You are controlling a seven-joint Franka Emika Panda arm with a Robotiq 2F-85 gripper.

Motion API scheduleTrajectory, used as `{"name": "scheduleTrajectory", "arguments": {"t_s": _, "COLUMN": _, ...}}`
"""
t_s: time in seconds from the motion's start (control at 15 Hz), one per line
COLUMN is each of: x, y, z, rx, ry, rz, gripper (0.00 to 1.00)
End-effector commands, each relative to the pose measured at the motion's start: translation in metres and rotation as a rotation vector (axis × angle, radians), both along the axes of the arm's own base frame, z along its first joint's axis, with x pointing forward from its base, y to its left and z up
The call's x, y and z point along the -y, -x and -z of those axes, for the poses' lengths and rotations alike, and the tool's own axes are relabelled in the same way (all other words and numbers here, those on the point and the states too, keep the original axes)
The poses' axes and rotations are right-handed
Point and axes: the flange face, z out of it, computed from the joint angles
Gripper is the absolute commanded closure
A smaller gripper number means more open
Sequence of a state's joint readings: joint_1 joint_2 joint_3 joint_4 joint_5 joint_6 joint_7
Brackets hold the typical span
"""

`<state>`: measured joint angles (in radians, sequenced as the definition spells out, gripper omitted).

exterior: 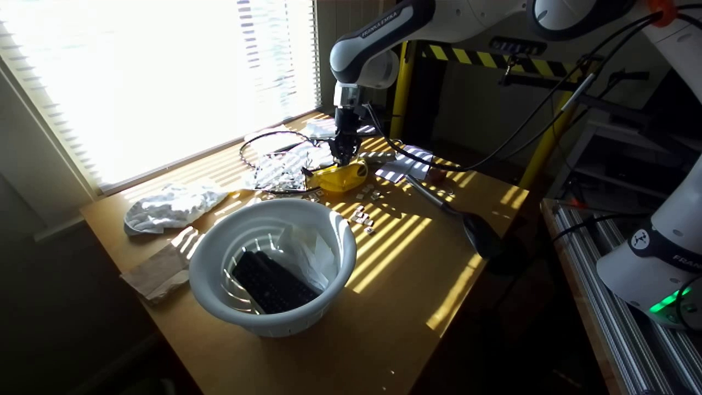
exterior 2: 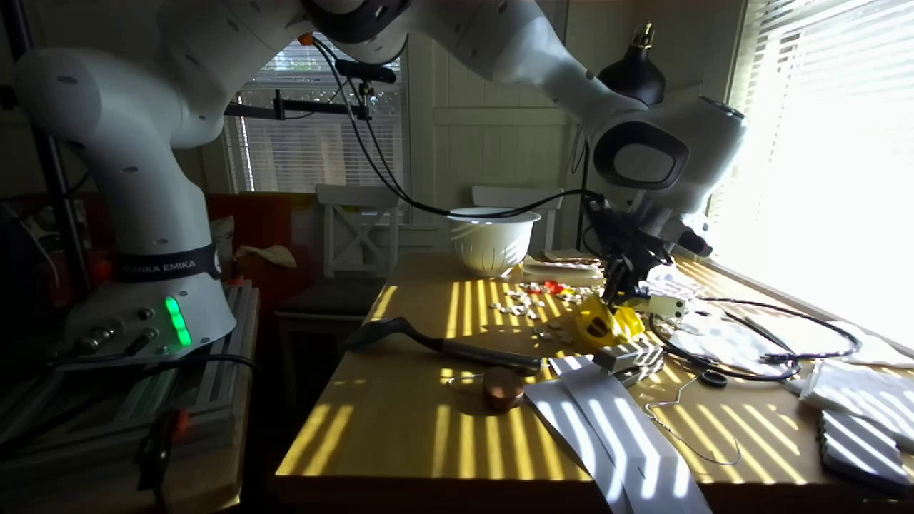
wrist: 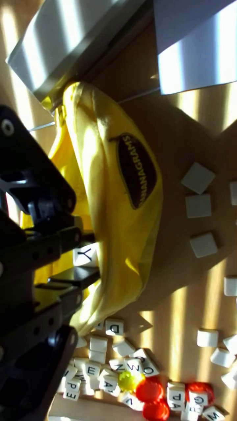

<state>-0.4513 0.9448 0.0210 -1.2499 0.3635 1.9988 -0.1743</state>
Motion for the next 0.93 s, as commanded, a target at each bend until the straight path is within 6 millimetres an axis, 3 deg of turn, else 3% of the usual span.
{"name": "scheduleTrajectory", "arguments": {"t_s": 0.0, "x": -0.007, "y": 0.000, "z": 0.005, "rx": -0.147, "ry": 0.029, "rz": -0.006, "gripper": 0.53}}
{"name": "scheduleTrajectory", "arguments": {"t_s": 0.2, "x": -0.009, "y": 0.005, "z": 0.005, "rx": -0.242, "ry": 0.044, "rz": -0.005, "gripper": 0.40}}
{"name": "scheduleTrajectory", "arguments": {"t_s": 0.53, "x": -0.005, "y": -0.005, "z": -0.014, "rx": -0.145, "ry": 0.163, "rz": -0.018, "gripper": 0.03}}
{"name": "scheduleTrajectory", "arguments": {"t_s": 0.87, "x": -0.007, "y": -0.019, "z": -0.031, "rx": 0.006, "ry": 0.274, "rz": -0.056, "gripper": 0.00}}
